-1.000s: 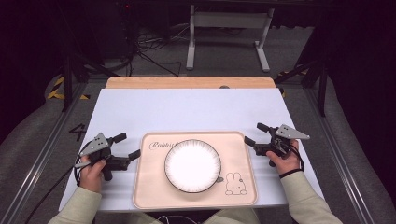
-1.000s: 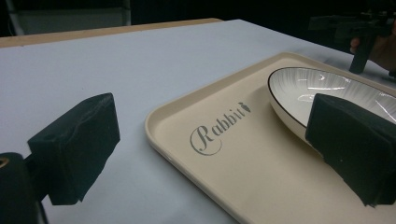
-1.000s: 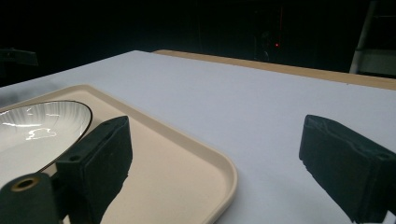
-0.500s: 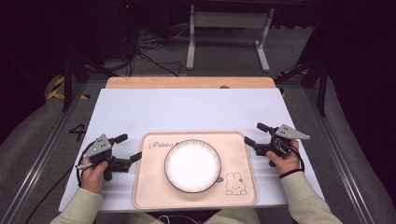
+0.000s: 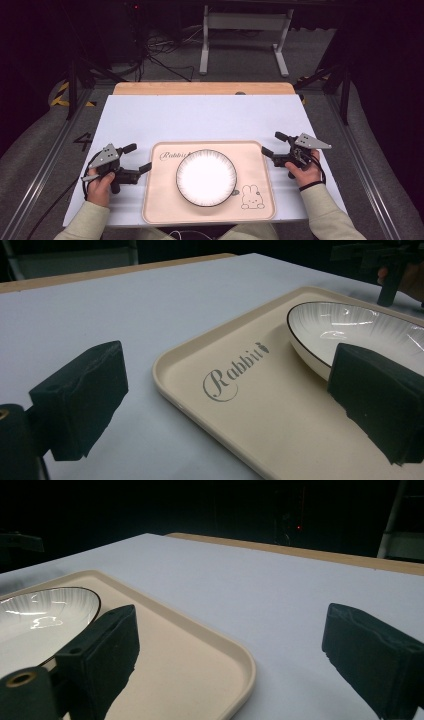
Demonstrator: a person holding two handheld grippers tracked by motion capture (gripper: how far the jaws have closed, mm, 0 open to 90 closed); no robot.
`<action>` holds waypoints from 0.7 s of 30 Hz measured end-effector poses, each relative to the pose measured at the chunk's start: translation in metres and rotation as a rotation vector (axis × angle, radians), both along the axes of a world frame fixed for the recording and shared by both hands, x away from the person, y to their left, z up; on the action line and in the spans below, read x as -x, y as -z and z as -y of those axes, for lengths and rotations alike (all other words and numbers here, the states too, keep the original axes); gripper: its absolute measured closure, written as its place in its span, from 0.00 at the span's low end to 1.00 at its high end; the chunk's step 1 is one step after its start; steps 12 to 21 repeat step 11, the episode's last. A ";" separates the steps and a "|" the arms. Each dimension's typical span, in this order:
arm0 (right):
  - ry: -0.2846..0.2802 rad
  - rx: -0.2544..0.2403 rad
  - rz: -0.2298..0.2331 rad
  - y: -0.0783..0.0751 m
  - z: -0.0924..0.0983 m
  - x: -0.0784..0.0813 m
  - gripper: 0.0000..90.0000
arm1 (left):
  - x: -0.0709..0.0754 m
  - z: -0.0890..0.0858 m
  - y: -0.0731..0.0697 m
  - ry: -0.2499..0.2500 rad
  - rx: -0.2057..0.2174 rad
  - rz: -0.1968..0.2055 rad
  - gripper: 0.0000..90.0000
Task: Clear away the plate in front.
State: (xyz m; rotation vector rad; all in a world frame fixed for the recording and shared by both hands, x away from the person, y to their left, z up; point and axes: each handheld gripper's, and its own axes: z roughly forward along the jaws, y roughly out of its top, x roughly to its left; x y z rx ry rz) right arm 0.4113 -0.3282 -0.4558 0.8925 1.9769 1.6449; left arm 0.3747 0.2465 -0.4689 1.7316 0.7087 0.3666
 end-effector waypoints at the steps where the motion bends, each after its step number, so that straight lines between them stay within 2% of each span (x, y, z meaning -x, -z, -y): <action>1: 0.000 0.000 0.000 0.000 0.000 0.000 0.09 | 0.000 0.000 0.000 -0.001 0.005 -0.004 0.04; 21: -0.017 0.007 -0.006 0.000 0.000 -0.001 0.09 | 0.000 0.001 0.000 0.002 0.000 -0.007 0.04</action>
